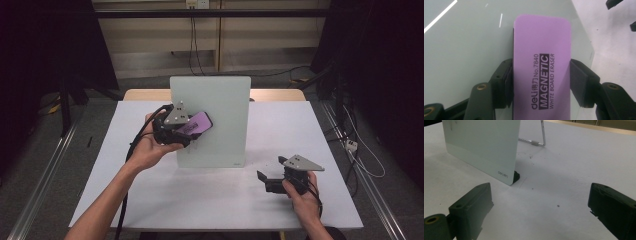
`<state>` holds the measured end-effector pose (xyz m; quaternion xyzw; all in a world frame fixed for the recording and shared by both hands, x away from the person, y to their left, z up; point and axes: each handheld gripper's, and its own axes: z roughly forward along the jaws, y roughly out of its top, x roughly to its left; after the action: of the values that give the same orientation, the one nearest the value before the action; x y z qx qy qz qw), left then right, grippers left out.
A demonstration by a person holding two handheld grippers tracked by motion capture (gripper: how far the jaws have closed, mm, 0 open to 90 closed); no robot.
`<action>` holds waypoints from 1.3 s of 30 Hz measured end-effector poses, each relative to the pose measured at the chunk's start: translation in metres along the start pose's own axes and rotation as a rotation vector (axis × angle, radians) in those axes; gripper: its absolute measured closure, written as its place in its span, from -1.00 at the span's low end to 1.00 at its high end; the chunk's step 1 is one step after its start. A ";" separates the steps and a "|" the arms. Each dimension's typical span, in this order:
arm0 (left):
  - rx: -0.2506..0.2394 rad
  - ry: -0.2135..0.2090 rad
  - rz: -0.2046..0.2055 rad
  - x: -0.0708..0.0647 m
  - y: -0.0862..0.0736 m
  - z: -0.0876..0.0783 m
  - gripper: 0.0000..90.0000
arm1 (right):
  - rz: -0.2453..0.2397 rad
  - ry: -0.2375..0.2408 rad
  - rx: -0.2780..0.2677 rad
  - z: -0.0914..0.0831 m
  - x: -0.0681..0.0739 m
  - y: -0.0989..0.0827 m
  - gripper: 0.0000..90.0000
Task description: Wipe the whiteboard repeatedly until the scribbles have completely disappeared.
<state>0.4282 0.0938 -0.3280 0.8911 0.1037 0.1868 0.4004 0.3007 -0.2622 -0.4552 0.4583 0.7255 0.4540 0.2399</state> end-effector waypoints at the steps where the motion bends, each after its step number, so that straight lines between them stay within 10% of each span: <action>1: 0.004 -0.005 0.000 0.001 0.001 -0.001 -0.09 | 0.000 0.000 0.000 0.000 0.000 0.000 -0.89; 15: -0.066 0.042 -0.044 0.032 0.018 -0.028 -0.09 | 0.003 -0.001 0.001 0.000 -0.001 0.000 -0.89; 39: 0.001 0.023 0.004 0.007 -0.005 -0.010 -0.09 | -0.002 0.004 0.001 0.000 0.001 0.000 -0.89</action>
<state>0.4299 0.1061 -0.3244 0.8892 0.1069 0.1979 0.3985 0.3004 -0.2611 -0.4549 0.4568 0.7267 0.4541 0.2387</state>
